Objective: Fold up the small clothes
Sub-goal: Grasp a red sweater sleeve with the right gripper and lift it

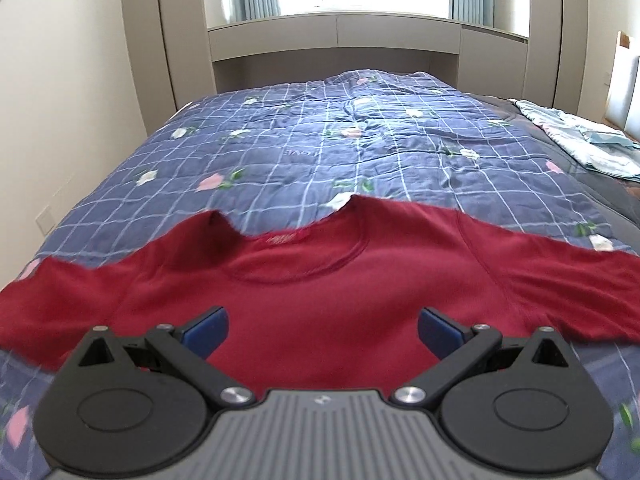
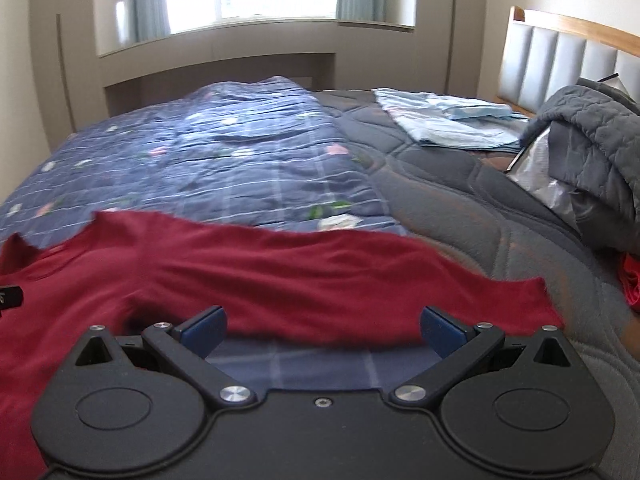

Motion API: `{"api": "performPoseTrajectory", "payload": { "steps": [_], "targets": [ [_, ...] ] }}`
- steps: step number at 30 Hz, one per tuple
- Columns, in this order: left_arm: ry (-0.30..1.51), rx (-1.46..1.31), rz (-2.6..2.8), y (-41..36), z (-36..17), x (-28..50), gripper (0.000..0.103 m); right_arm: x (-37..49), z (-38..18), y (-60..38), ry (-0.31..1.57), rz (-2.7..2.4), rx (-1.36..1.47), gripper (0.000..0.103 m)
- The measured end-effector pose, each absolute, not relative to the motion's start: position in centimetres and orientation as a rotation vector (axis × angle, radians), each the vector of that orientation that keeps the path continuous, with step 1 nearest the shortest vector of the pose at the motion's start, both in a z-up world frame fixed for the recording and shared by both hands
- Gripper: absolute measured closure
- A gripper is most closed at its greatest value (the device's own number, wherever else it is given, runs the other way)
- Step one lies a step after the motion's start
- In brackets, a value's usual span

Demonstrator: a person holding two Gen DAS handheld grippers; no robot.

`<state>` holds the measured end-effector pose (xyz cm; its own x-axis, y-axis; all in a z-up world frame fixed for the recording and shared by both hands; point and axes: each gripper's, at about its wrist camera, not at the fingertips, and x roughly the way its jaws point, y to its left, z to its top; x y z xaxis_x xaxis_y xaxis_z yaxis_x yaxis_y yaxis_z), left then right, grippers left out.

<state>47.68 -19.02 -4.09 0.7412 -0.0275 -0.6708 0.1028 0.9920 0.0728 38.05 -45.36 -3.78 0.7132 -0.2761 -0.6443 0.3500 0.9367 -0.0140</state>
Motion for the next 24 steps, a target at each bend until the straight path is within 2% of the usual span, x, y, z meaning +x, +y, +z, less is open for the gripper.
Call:
{"api": "performPoseTrajectory", "payload": {
  "steps": [11, 16, 24],
  "targets": [
    [0.751, 0.101, -0.076, -21.6, -7.5, 51.5, 0.0, 35.2, -6.1, -56.9, 0.559, -0.623, 0.404, 0.001],
    [0.777, 0.083, -0.063, -21.8, -8.5, 51.4, 0.0, 34.0, -7.7, -60.8, 0.583, -0.659, 0.58, 0.016],
    [0.793, 0.094, -0.043, -21.9, -8.9, 50.5, 0.0, 33.3, -11.7, -64.9, 0.552, -0.773, 0.861, 0.03]
  ]
}}
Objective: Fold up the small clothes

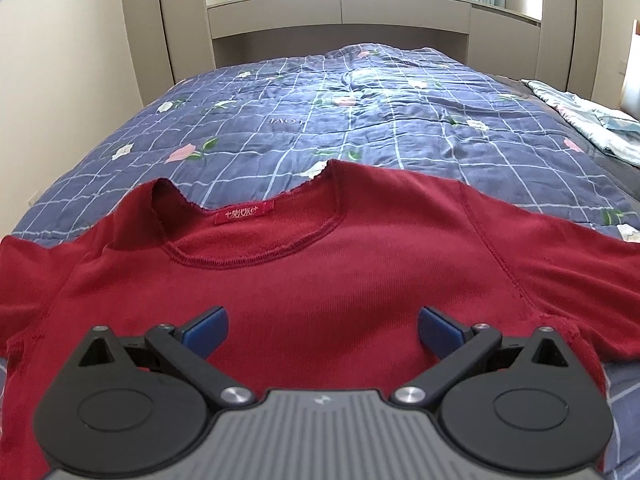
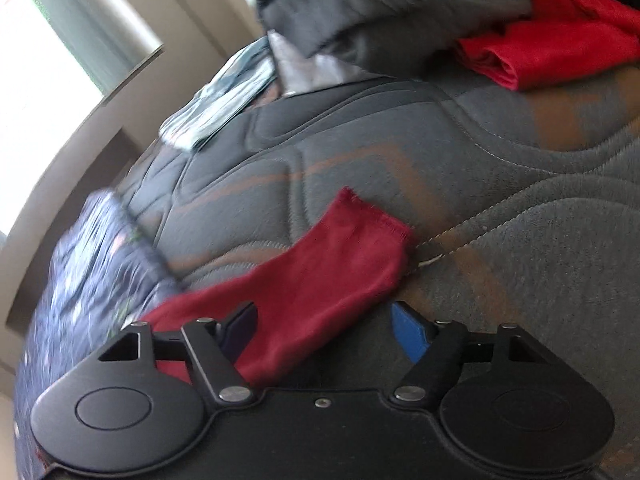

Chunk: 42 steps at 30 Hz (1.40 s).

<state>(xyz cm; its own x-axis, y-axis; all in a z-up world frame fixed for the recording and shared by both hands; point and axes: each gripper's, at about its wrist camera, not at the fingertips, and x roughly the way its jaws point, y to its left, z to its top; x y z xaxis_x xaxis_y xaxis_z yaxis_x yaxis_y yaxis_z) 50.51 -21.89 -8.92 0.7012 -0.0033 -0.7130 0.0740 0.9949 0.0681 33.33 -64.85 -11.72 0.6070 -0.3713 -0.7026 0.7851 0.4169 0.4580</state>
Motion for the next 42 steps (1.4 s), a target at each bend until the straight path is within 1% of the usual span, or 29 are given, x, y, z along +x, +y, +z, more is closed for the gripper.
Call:
{"api": "performPoseTrajectory", "payload": {
  "steps": [2, 4, 5, 6, 7, 8, 9, 13, 20, 25, 29, 32, 35, 42],
  "targets": [
    [0.799, 0.078, -0.052, -21.6, -8.6, 50.0, 0.0, 33.7, -12.0, -65.6, 0.533, -0.812, 0.888, 0.041],
    [0.807, 0.064, -0.063, -21.2, -8.2, 49.6, 0.0, 34.1, -12.2, -66.0, 0.535, -0.867, 0.9, 0.066],
    [0.811, 0.058, -0.069, -21.1, -8.0, 49.5, 0.0, 34.3, -12.2, -66.4, 0.54, -0.898, 0.9, 0.072],
    [0.815, 0.052, -0.08, -20.9, -7.7, 49.3, 0.0, 34.4, -12.2, -66.4, 0.544, -0.923, 0.896, 0.081],
    [0.82, 0.047, -0.092, -20.8, -7.4, 49.2, 0.0, 34.5, -12.2, -66.4, 0.544, -0.94, 0.891, 0.086],
    [0.823, 0.044, -0.11, -20.6, -7.1, 49.1, 0.0, 34.7, -12.3, -66.3, 0.539, -0.945, 0.887, 0.089],
    [0.824, 0.043, -0.123, -20.4, -6.8, 49.0, 0.0, 34.9, -12.2, -66.2, 0.537, -0.945, 0.877, 0.097],
    [0.837, 0.023, -0.131, -19.0, -5.0, 49.4, 0.0, 35.3, -10.2, -65.2, 0.501, -0.921, 0.774, 0.098],
    [0.838, -0.109, -0.112, -13.7, -1.7, 50.9, 0.0, 39.6, -2.0, -59.1, 0.405, -0.693, 0.484, 0.098],
    [0.789, -0.216, -0.101, -8.4, 0.9, 51.1, 0.0, 44.5, 3.7, -51.7, 0.342, -0.427, 0.327, 0.098],
    [0.741, -0.273, -0.057, -3.9, 2.6, 51.0, 0.0, 48.3, 5.8, -43.6, 0.333, -0.203, 0.229, 0.098],
    [0.709, -0.292, -0.021, -0.7, 3.5, 50.7, 0.0, 50.7, 5.4, -37.0, 0.355, -0.052, 0.175, 0.098],
    [0.692, -0.299, 0.012, 2.0, 3.7, 50.5, 0.0, 52.1, 3.6, -30.6, 0.396, 0.068, 0.123, 0.098],
    [0.704, -0.32, 0.013, 5.3, 0.5, 51.0, 0.0, 52.1, -5.2, -19.1, 0.611, 0.255, -0.03, 0.098]
  ]
}}
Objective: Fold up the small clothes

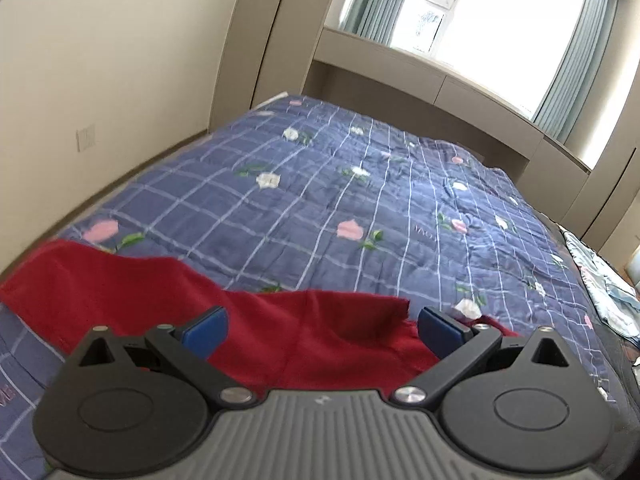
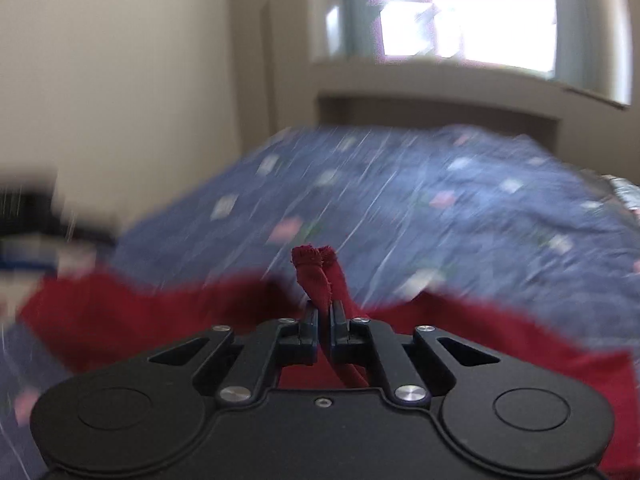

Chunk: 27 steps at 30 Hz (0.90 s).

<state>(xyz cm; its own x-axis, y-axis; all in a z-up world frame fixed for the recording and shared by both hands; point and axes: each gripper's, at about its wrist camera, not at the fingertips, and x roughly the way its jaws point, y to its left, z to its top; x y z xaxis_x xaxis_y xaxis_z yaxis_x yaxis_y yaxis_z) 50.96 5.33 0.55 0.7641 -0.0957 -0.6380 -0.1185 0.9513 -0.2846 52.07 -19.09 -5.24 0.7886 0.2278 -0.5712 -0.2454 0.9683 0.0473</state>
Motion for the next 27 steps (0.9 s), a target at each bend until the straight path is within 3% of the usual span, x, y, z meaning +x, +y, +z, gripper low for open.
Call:
{"api": "performPoseTrajectory", "payload": {
  "steps": [5, 8, 10, 13, 16, 19, 21, 23, 24, 25, 26, 27],
  "targets": [
    [0.743, -0.343, -0.012, 5.6, -2.4, 51.7, 0.0, 50.8, -9.0, -15.5, 0.703, 0.3, -0.129, 0.094],
    [0.757, -0.359, -0.044, 5.2, -3.6, 52.3, 0.0, 49.6, -9.1, -15.4, 0.706, 0.343, -0.121, 0.075],
    [0.77, -0.357, -0.059, 4.5, -4.3, 52.8, 0.0, 48.8, -8.7, -16.4, 0.691, 0.362, -0.118, 0.053],
    [0.79, -0.329, -0.083, 2.9, -5.4, 53.6, 0.0, 47.5, -7.8, -18.7, 0.66, 0.359, -0.083, 0.029],
    [0.826, -0.281, -0.11, 0.4, -6.6, 54.1, 0.0, 45.4, -6.1, -22.5, 0.603, 0.308, -0.051, 0.012],
    [0.851, -0.225, -0.099, -1.9, -7.5, 54.2, 0.001, 43.8, -4.9, -26.4, 0.549, 0.201, -0.042, 0.001],
    [0.872, -0.192, -0.057, -3.1, -8.0, 54.3, 0.018, 42.9, -4.3, -29.4, 0.533, 0.113, -0.021, 0.001],
    [0.908, -0.179, -0.009, -3.8, -8.2, 54.4, 0.046, 42.4, -4.3, -32.0, 0.535, 0.044, 0.007, 0.001],
    [0.914, -0.178, 0.001, -4.0, -8.3, 54.4, 0.05, 42.1, -4.3, -33.3, 0.541, 0.006, 0.024, 0.001],
    [0.908, -0.186, -0.002, -4.0, -8.1, 54.3, 0.063, 41.8, -4.3, -34.5, 0.546, -0.027, 0.04, 0.001],
    [0.908, -0.197, -0.007, -4.0, -7.9, 54.1, 0.082, 41.5, -4.5, -35.5, 0.549, -0.052, 0.052, 0.001],
    [0.912, -0.206, -0.018, -4.0, -7.7, 54.1, 0.09, 41.2, -4.7, -36.4, 0.556, -0.082, 0.066, 0.001]
  ]
}}
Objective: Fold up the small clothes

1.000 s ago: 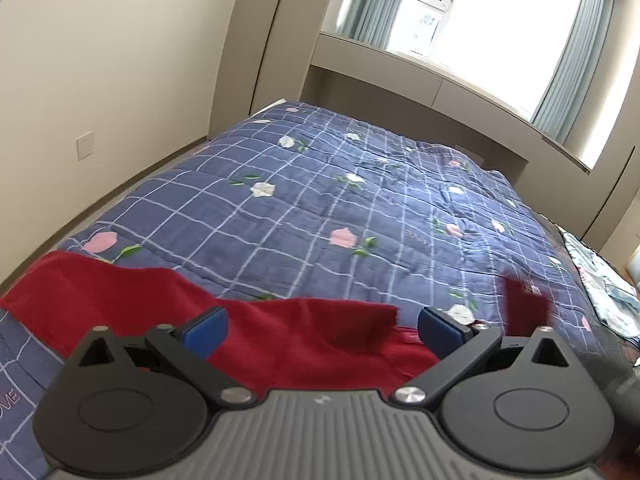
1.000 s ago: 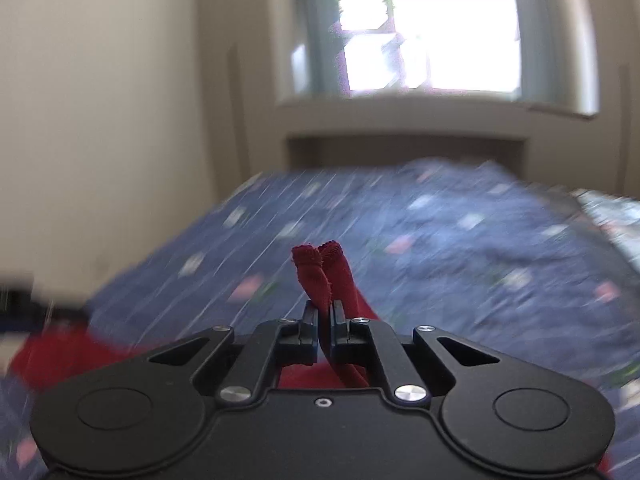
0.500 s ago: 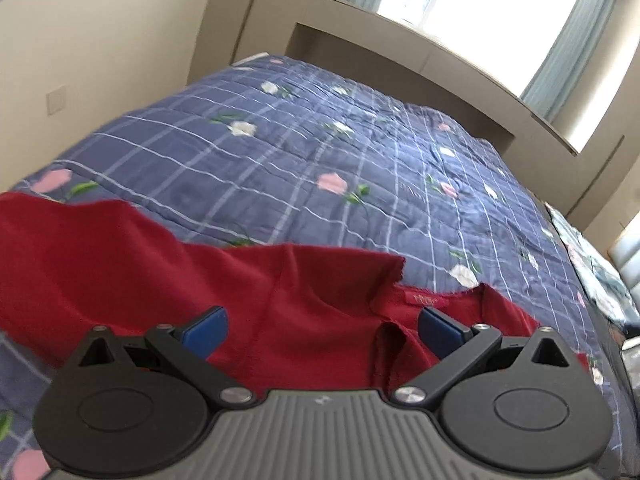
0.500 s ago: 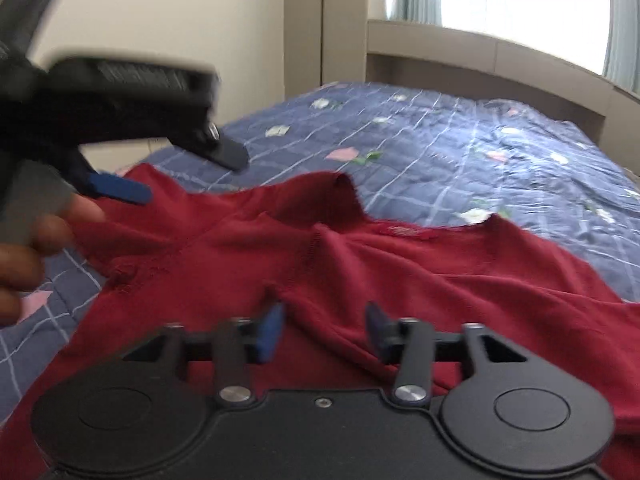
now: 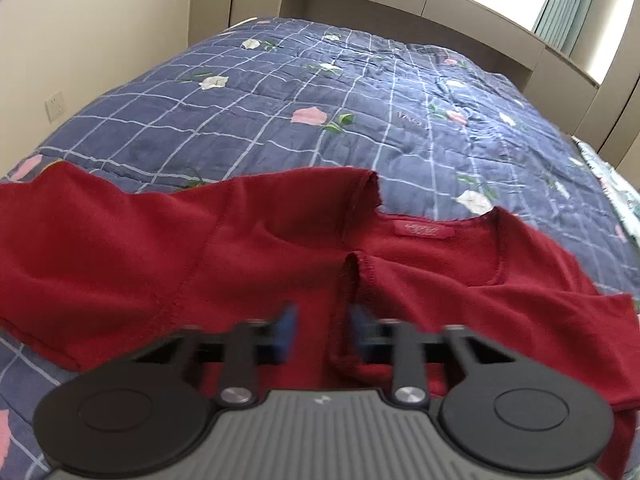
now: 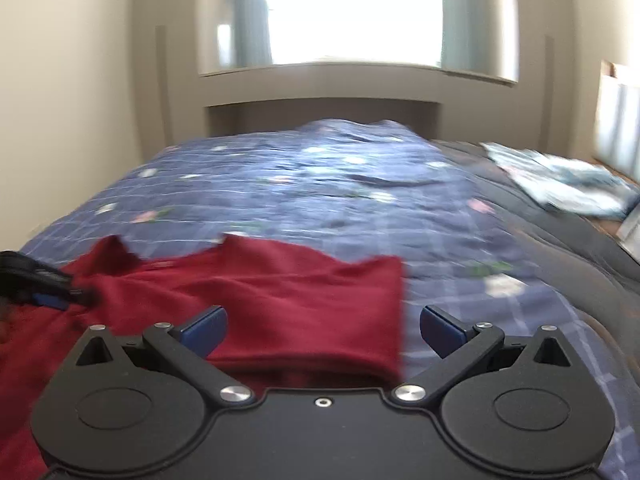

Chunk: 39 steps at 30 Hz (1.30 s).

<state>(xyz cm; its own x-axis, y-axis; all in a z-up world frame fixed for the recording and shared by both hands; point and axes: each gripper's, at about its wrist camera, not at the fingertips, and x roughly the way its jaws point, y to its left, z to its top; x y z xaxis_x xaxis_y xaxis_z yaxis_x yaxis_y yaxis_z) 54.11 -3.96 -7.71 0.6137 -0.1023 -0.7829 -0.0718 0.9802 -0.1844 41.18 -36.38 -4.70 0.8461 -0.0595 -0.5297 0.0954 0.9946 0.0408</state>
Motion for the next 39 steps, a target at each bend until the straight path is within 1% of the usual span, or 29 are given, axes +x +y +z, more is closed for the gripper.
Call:
{"api": "performPoseTrajectory", "payload": {
  "steps": [1, 3, 5, 12, 16, 19, 21, 22, 23, 24, 25, 26, 27, 28, 30, 31, 32, 33, 35, 39],
  "targets": [
    [0.918, -0.213, -0.039, -4.0, -7.5, 54.2, 0.097, 41.0, -4.8, -37.1, 0.563, -0.102, 0.078, 0.001],
    [0.919, -0.212, -0.067, -4.3, -7.1, 54.2, 0.103, 40.3, -5.3, -38.0, 0.574, -0.131, 0.101, 0.001],
    [0.904, -0.189, -0.076, -4.8, -6.5, 54.0, 0.103, 39.9, -5.7, -38.3, 0.578, -0.148, 0.118, 0.001],
    [0.746, -0.167, 0.02, -3.5, -3.5, 52.8, 0.103, 40.3, -6.4, -37.4, 0.582, -0.138, 0.108, 0.001],
    [0.778, -0.139, 0.056, -2.4, -4.7, 53.4, 0.103, 41.6, -6.6, -37.0, 0.577, -0.167, 0.051, 0.001],
    [0.816, -0.208, 0.001, -1.9, -5.8, 53.5, 0.103, 43.0, -6.9, -37.5, 0.585, -0.214, 0.037, 0.001],
    [0.835, -0.278, -0.068, -1.6, -6.3, 53.4, 0.098, 43.8, -7.1, -38.0, 0.585, -0.233, 0.028, 0.001],
    [0.834, -0.301, -0.085, -1.6, -6.6, 53.2, 0.089, 44.3, -7.2, -38.3, 0.586, -0.24, 0.019, 0.001],
    [0.833, -0.311, -0.102, -1.7, -6.7, 53.0, 0.072, 44.6, -7.3, -38.6, 0.586, -0.245, 0.011, 0.001],
    [0.831, -0.317, -0.117, -1.7, -6.8, 53.1, 0.062, 44.9, -7.4, -38.8, 0.587, -0.251, 0.009, 0.001],
    [0.83, -0.322, -0.126, -1.8, -6.9, 53.1, 0.045, 45.1, -7.4, -39.1, 0.587, -0.255, 0.011, 0.001],
    [0.827, -0.332, -0.143, -1.9, -7.0, 53.1, 0.04, 45.2, -7.4, -39.3, 0.586, -0.258, 0.016, 0.001],
    [0.825, -0.338, -0.158, -2.0, -7.1, 53.2, 0.04, 45.2, -7.5, -39.5, 0.584, -0.259, 0.022, 0.001],
    [0.832, -0.334, -0.169, -2.2, -7.2, 53.2, 0.041, 45.1, -7.5, -39.6, 0.583, -0.26, 0.028, 0.001],
    [0.871, -0.306, -0.169, -2.9, -7.7, 53.7, 0.047, 44.9, -7.7, -39.7, 0.589, -0.258, 0.035, 0.001],
    [0.904, -0.288, -0.162, -3.4, -8.1, 54.0, 0.059, 44.9, -7.9, -39.7, 0.593, -0.257, 0.037, 0.001],
    [0.939, -0.263, -0.152, -3.8, -8.6, 54.3, 0.079, 44.8, -8.1, -39.6, 0.598, -0.256, 0.038, 0.001],
    [0.951, -0.236, -0.13, -4.1, -8.8, 54.3, 0.086, 44.7, -8.2, -39.6, 0.602, -0.255, 0.04, 0.001],
    [0.937, -0.205, -0.125, -4.5, -8.6, 54.1, 0.094, 44.6, -8.4, -39.6, 0.607, -0.252, 0.047, 0.001],
    [0.86, -0.18, -0.098, -4.7, -7.0, 52.9, 0.097, 44.3, -8.3, -39.5, 0.603, -0.242, 0.052, 0.001]
  ]
}}
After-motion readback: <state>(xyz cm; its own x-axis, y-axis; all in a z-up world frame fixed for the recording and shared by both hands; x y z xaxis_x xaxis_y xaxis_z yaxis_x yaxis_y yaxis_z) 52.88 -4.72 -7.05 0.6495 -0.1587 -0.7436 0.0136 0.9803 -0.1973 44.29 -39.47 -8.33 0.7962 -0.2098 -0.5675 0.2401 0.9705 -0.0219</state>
